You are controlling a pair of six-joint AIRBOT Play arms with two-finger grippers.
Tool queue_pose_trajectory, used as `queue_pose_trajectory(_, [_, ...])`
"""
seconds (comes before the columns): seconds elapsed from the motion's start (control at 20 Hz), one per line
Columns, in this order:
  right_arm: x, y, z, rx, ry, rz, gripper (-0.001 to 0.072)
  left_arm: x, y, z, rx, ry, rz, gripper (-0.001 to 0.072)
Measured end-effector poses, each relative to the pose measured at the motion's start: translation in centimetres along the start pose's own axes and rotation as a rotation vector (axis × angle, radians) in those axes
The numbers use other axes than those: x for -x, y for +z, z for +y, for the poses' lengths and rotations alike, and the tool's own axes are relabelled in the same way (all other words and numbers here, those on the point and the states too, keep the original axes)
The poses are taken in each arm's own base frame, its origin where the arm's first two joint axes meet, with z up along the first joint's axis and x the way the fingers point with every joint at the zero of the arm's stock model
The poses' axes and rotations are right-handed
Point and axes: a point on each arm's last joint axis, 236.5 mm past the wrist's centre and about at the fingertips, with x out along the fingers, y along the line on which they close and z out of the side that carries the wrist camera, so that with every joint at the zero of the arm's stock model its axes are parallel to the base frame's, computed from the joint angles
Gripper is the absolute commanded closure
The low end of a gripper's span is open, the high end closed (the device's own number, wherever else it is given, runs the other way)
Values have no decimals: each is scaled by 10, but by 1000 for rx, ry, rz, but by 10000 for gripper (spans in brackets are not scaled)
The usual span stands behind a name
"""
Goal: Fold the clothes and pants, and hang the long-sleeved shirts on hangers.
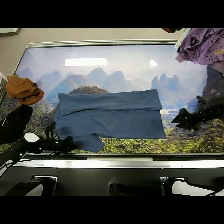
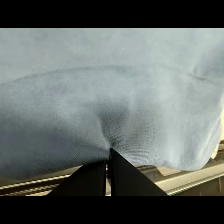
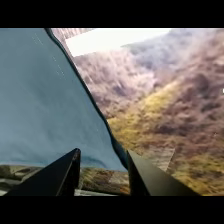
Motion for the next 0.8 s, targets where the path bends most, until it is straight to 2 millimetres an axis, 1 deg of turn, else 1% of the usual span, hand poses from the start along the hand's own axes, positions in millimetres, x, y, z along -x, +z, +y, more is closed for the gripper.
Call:
queue_pose_trajectory(0.1, [-13,-12,1,-6,33,35,304,-1,-1,-1,0,-1,3,690])
queue_pose_trajectory(0.35, [-38,-35,-3,-24,72,87,304,-1,0,-2,1,-1,3,690])
queue_pose_trajectory(0.65, [-55,-54,-5,-44,97,129,305,0,3,-4,1,-3,-7,690])
queue_pose_trajectory(0.7, [-58,-57,-3,-43,103,136,326,1,4,-4,0,-3,-7,690])
queue_pose_trajectory(0.75, [-62,-61,0,-39,104,147,530,1,4,-4,1,-4,-7,690])
queue_pose_trajectory(0.8, [-68,-63,1,-25,95,150,683,1,4,-5,0,-4,-7,691])
